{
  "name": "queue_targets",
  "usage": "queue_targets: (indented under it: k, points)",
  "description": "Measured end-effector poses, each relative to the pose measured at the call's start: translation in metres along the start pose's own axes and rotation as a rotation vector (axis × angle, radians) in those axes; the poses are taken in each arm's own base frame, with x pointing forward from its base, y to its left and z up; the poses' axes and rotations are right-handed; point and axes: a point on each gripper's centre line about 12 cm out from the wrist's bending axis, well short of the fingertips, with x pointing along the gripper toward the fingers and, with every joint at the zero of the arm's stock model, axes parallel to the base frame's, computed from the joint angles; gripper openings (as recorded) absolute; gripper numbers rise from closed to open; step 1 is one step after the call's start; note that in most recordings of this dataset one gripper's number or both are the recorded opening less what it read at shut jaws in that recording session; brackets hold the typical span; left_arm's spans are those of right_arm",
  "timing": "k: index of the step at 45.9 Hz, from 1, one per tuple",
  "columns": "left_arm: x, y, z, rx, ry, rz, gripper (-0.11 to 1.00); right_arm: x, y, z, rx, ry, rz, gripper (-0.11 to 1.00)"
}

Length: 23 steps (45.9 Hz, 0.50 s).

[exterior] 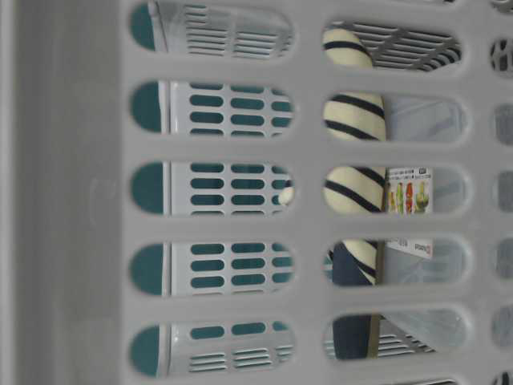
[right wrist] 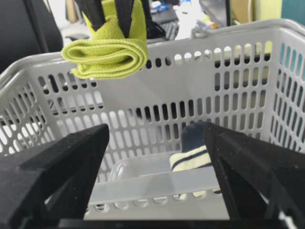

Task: Pick up the yellow cloth from the shopping basket with the left arm.
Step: 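Lift the gripped cloth up and out of the basket with the left gripper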

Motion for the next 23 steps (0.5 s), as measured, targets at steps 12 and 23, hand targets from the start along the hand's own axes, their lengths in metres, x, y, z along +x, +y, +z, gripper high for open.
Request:
queue_targets:
  k: [12,23]
  points:
    - [0.0000,-0.0002,0.0000,0.001,0.000,-0.002,0.18,-0.0007,0.0002,0.0014,0.000,-0.006,0.001,0.77]
    - [0.0023,-0.0003,-0.0012,0.002,0.008,-0.001,0.18,-0.0007,0.0004,0.0009,0.000,-0.001,0.002,0.77]
